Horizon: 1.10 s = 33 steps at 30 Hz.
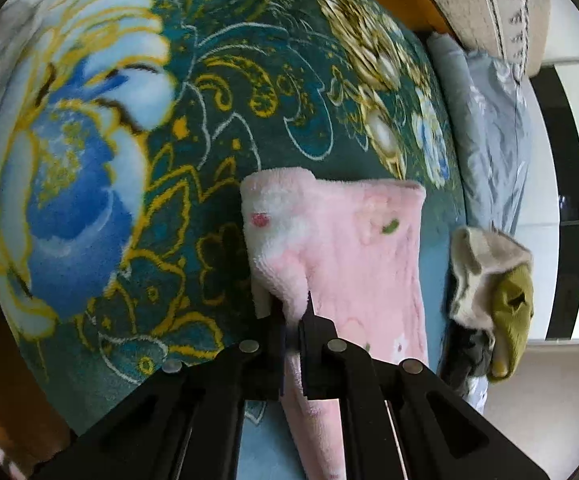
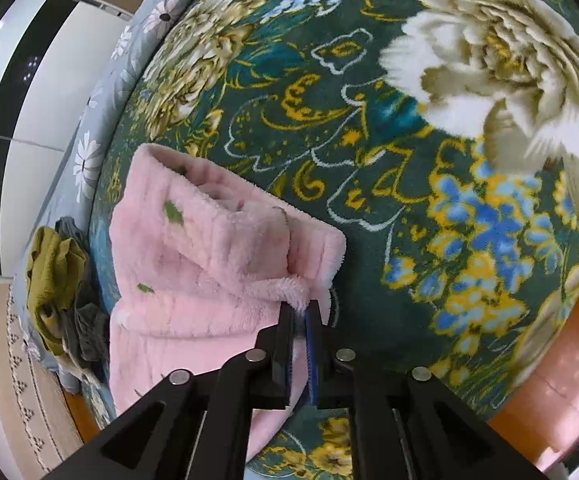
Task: Fold clothes
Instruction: 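Fold the pink garment over with the right tool while the left tool holds the sleeve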
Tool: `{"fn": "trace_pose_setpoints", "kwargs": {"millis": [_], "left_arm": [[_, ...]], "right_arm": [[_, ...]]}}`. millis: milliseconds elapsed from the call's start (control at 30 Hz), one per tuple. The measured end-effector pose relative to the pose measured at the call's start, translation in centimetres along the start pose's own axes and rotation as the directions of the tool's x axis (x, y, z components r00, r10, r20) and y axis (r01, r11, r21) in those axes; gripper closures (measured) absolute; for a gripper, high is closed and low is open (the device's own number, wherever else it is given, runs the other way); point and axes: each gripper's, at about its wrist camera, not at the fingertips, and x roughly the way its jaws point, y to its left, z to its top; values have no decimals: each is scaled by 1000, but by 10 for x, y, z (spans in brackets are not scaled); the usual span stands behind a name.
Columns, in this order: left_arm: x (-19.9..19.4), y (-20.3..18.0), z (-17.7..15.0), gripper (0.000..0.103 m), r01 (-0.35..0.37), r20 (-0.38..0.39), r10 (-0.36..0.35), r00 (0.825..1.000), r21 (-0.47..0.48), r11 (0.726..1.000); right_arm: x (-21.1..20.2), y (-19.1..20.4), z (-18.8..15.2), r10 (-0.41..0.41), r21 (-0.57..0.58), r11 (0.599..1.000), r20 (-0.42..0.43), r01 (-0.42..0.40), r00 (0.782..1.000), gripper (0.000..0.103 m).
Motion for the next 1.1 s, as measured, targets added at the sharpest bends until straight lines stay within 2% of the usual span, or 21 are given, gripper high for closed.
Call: {"fn": "trace_pose_setpoints", "kwargs": {"millis": [100,167,267,400,567,767,833,900,933,1000,1100], "left_arm": [[-3,-1,2,89,4,-27,-4,1000,8,1000],[-5,0,2,89,9,-25,-9,1000,11,1000],[-3,5,3,87,-38,-27,39,999,11,999],[4,13,1,75,5,-12,-6,1000,-57,998],[10,16,-1,74,44,14,-42,999,-105,993],[13,15,0,74,58,25,-56,998,-124,991],[13,14,0,74,66,32,-62,998,-131,989],[15,12,-1,74,72,36,-68,997,-132,989],[16,10,-2,74,78,37,-74,997,-131,988],[17,8,-3,74,82,40,-78,996,-128,988],[18,5,-5,75,77,47,-72,996,-125,989]], "right_arm": [[-2,-3,0,-15,-10,1000,8,15,1000,64],[-1,-8,-1,-16,8,1000,6,16,1000,63],[5,-13,-1,7,42,999,4,-7,1000,59],[13,-19,-1,38,84,996,-4,-37,999,56],[16,-34,-1,98,153,984,-5,-96,995,51],[21,-36,-2,150,194,969,24,-152,988,49],[25,-32,-3,177,199,964,23,-178,984,53],[30,-30,-3,198,211,957,28,-199,980,65],[32,-30,-3,205,220,953,32,-207,978,68],[33,-29,-3,209,230,950,44,-213,977,83],[28,-18,0,210,211,953,58,-218,976,91]]}}
